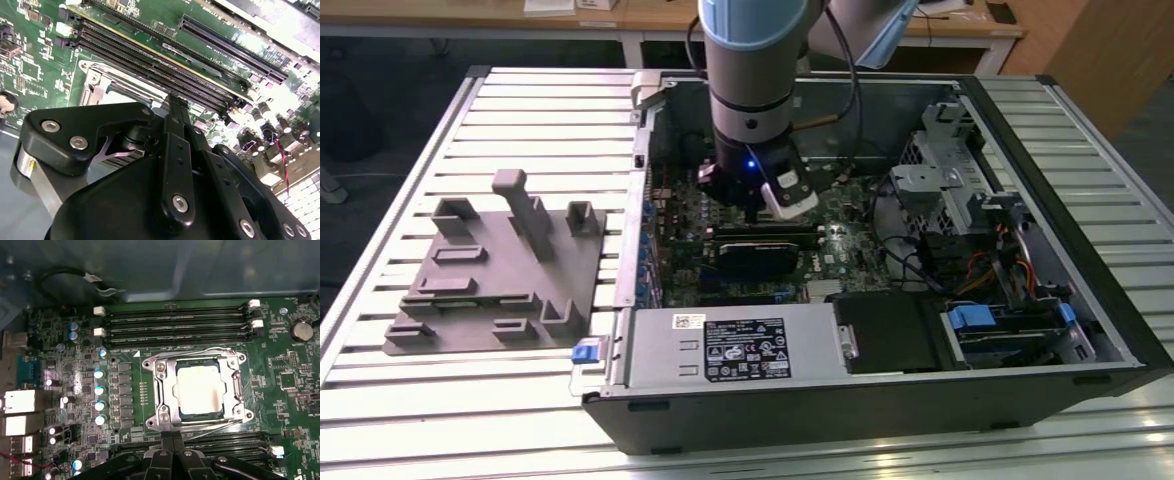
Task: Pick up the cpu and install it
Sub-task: 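Install the second cpu locking lever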
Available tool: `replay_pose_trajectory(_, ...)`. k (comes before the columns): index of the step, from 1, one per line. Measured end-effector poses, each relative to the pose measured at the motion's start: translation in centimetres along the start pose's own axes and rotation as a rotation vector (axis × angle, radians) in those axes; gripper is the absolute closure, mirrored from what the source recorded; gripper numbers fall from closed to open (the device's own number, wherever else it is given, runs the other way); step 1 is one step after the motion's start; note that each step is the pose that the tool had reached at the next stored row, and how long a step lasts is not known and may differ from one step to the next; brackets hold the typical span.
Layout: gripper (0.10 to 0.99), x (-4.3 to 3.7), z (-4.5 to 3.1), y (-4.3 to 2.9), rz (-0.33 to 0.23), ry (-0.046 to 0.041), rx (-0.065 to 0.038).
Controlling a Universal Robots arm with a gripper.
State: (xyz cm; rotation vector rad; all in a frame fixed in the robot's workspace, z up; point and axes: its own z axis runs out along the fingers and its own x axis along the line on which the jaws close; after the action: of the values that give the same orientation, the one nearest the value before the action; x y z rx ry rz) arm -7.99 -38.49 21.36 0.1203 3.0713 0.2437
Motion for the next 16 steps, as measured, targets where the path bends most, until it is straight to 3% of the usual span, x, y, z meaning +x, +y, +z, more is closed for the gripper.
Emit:
replay_pose_trajectory(8,0.980,-0.03,0.25,-0.67,-0.026,0.0043,-0.003)
replay_pose_trajectory(11,0.980,-0.03,0.36,-0.88,-0.029,0.0056,-0.016)
replay_pose_trajectory(14,0.980,0.01,0.51,-0.99,-0.033,0.0080,-0.042)
replay_pose_trajectory(16,0.980,0.04,0.60,-1.10,-0.036,0.0092,-0.053)
